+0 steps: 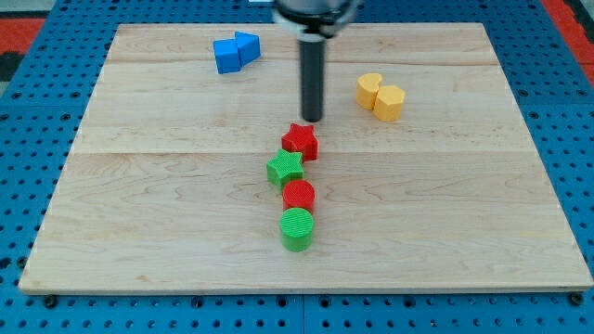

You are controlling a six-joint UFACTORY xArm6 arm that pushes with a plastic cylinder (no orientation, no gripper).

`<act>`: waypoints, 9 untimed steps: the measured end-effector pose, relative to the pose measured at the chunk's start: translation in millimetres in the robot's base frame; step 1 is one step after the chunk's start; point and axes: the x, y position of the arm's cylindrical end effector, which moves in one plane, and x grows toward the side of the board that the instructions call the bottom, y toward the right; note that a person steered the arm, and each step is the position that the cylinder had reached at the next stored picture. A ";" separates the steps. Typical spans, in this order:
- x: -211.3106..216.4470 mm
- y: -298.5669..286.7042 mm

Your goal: Slide the red star diagonally to the green star

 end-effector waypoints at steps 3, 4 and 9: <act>43.4 -119.2; 75.4 -94.3; 76.3 -177.1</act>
